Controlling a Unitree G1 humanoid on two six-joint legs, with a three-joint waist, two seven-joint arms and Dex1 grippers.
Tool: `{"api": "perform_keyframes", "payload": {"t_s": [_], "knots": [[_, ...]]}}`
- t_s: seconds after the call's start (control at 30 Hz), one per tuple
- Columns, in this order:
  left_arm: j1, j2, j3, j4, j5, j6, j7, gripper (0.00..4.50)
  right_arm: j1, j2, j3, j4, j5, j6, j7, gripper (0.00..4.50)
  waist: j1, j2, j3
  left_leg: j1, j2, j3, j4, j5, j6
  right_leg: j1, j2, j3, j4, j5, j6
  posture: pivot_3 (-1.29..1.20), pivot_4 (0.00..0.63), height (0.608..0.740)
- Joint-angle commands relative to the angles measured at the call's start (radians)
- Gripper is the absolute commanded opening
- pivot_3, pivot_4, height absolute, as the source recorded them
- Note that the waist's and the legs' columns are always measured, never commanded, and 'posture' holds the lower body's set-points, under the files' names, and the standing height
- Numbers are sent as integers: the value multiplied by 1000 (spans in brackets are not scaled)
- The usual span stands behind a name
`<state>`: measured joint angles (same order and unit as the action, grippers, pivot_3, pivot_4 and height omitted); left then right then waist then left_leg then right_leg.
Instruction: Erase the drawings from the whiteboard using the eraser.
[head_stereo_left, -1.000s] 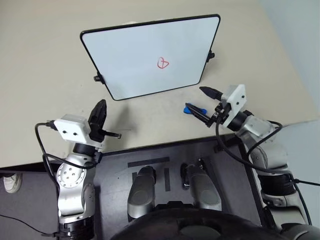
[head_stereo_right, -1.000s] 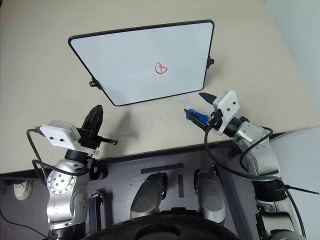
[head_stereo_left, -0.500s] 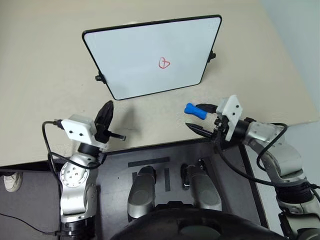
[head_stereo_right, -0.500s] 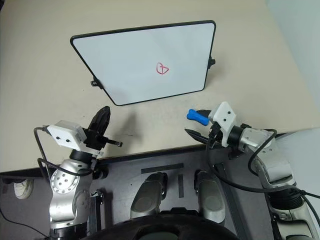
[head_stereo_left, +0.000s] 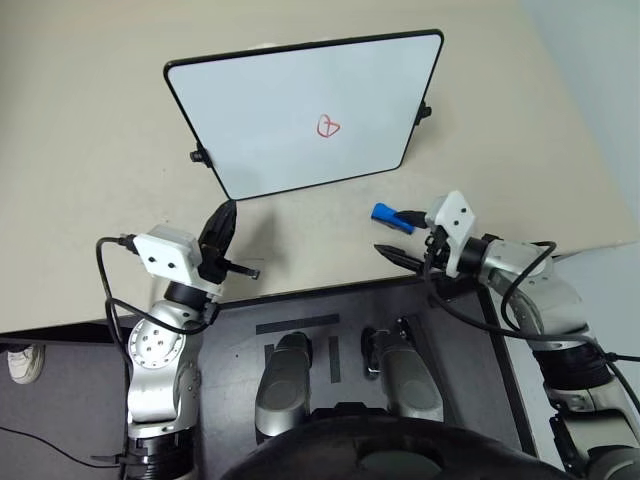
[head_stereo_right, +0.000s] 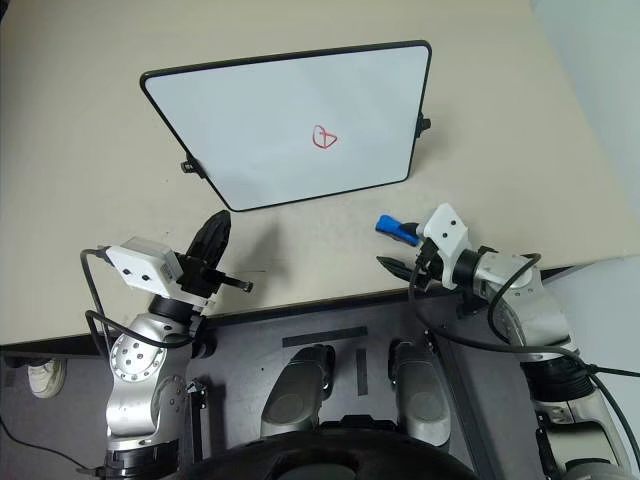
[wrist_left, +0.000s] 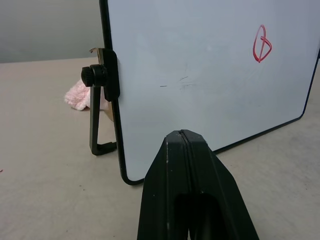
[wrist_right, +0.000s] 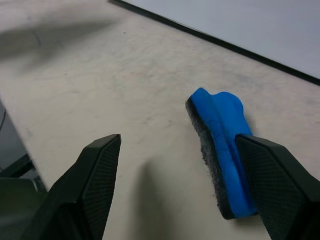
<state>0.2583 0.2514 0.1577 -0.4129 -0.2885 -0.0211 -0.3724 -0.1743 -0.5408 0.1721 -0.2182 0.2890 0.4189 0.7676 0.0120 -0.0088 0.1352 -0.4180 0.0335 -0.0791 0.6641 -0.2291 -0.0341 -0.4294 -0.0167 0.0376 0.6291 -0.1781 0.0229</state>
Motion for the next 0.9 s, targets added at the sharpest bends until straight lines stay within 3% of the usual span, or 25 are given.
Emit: {"api": "perform_keyframes", "payload": {"t_s": [0.03,0.13,0.2,0.53,0.8,0.9], "knots": [[-2,-2,2,-21,-5,-18,-1,0,-16,8,6,26,-21,-26,7,3838,0,0,0,0,0,0,0,0,0,0,0,0,0,0,0,0,150,740],[1,-2,4,-21,-4,-19,2,0,-18,15,5,33,-26,-26,9,3838,0,0,0,0,0,0,0,0,0,0,0,0,0,0,0,0,150,740],[4,-4,4,-21,-3,-21,4,0,-18,19,0,34,-24,-23,7,3459,0,0,0,0,0,0,0,0,0,0,0,0,0,0,0,0,150,740],[-22,-14,-12,3,7,-28,5,0,-17,20,-13,45,-57,-49,-16,112,-1,0,0,1,0,0,0,0,0,0,0,0,0,1,-1,0,150,740],[-47,-13,-13,25,5,-33,-1,0,-52,12,-15,-15,-79,-102,-5,47,-1,0,0,1,0,0,0,0,0,0,0,0,0,4,-6,0,150,740],[-52,-12,-13,28,5,-33,-3,0,-130,22,-13,-64,-68,-116,16,47,-1,0,0,0,0,0,0,0,0,0,0,0,0,4,-6,0,150,740]]}}
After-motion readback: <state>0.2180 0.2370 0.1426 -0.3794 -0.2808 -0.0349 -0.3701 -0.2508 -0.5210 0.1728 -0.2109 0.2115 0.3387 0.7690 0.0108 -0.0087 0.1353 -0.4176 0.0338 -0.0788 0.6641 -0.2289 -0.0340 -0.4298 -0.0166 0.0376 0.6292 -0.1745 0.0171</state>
